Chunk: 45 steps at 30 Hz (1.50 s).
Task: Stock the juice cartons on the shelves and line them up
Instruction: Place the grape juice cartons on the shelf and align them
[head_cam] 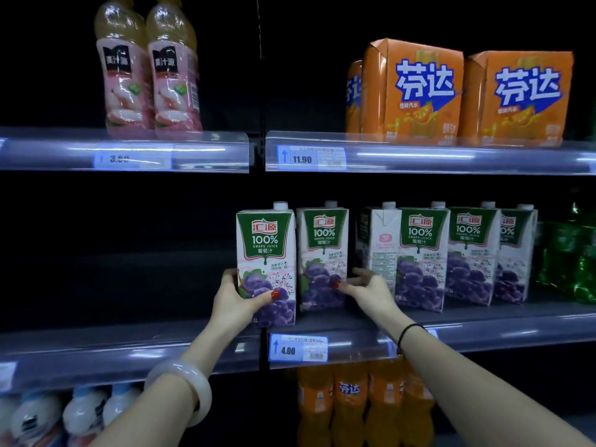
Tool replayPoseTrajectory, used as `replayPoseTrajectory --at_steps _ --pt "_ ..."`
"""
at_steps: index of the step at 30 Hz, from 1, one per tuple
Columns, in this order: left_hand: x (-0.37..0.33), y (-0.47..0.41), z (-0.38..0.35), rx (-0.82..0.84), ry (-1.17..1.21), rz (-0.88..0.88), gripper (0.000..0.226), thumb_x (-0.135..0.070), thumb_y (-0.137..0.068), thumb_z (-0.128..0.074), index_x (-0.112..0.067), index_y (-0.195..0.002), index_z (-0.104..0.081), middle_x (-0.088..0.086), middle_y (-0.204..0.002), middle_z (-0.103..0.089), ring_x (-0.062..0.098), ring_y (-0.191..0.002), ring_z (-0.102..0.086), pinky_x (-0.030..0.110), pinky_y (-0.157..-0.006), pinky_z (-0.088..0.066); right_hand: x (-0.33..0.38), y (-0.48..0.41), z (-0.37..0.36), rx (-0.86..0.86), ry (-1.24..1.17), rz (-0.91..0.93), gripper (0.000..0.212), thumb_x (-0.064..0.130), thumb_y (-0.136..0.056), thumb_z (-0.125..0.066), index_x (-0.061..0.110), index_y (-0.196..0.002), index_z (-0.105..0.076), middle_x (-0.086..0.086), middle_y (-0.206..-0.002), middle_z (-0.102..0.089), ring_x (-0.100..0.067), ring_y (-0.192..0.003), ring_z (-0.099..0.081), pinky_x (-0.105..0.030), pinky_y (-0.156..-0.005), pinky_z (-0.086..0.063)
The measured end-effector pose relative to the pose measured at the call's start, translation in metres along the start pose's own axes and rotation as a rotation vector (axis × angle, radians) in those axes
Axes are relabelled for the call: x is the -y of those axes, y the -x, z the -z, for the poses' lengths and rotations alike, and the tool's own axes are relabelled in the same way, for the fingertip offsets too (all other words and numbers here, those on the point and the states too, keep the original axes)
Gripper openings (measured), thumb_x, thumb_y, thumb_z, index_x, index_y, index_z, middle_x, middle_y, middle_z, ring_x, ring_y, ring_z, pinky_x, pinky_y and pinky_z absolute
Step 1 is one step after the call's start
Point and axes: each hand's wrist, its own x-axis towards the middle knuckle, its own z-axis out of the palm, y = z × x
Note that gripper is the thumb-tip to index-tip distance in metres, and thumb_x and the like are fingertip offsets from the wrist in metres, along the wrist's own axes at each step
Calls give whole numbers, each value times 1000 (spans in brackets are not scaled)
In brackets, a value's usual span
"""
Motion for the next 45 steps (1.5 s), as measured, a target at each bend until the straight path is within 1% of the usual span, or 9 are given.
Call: replayPoseTrajectory --at_steps 2,5,8,14,22,31,36,40,45 --pt "0 0 0 3 -3 7 65 -19 -64 -86 -20 -114 -45 -8 -95 -62 4 -83 -61 16 -61 -47 -1 3 -4 3 72 36 66 26 -78 -75 4 -133 -47 -5 -93 -64 -10 -79 -58 -18 -64 -42" --pt "-1 1 1 3 7 13 66 -18 -65 -85 -19 -116 -45 -6 -97 -62 5 -83 -61 16 -61 -48 5 -1 -14 90 71 25 73 30 -78 -75 8 -138 -40 -7 -124 -61 -17 -101 -60 -24 -85 -47" --pt "-1 1 1 16 26 18 67 -17 -64 -86 -20 -117 -44 -3 -101 -63 9 -87 -63 20 -67 -52 17 -6 -20 136 15 -26 75 31 -79 -73 12 -140 -34 -7 -130 -57 -12 -91 -59 -13 -70 -45" --pt "-7 3 3 59 65 19 69 -21 -60 -87 -22 -114 -43 -6 -98 -64 4 -85 -62 8 -55 -48 13 -15 -20 83 -29 -53 66 17 -81 -72 4 -138 -40 -15 -134 -55 -28 -115 -57 -36 -98 -47" --pt "-8 4 3 82 71 22 67 -19 -63 -85 -19 -115 -43 0 -102 -64 10 -88 -64 16 -66 -51 16 -3 17 230 47 -78 52 12 -81 -71 10 -128 -50 0 -106 -68 -15 -94 -65 -31 -83 -54" --pt "-13 4 5 94 -46 28 64 -20 -68 -83 -17 -117 -42 -2 -98 -61 12 -84 -60 20 -69 -47 19 28 7 164 110 16 72 28 -78 -73 5 -137 -41 -10 -132 -56 -23 -116 -57 -45 -102 -46" --pt "-13 10 4 59 -72 19 57 -20 -71 -81 -17 -117 -47 -9 -91 -60 -1 -75 -55 8 -51 -41 18 39 6 142 131 48 58 36 -80 -70 12 -128 -50 -2 -125 -61 -8 -98 -61 -27 -88 -51" --pt "-11 16 3 29 -91 -17 61 -16 -70 -81 -13 -122 -50 -1 -102 -64 11 -84 -59 18 -66 -45 14 42 9 69 132 70 40 27 -81 -71 14 -116 -58 7 -108 -65 6 -83 -56 -9 -64 -47" --pt "-15 28 2 -25 -134 -38 61 -15 -71 -80 -13 -124 -50 -1 -103 -60 14 -89 -55 24 -76 -43 7 51 22 -3 142 58 49 20 -80 -73 4 -124 -56 -9 -122 -63 -20 -110 -59 -35 -100 -46"
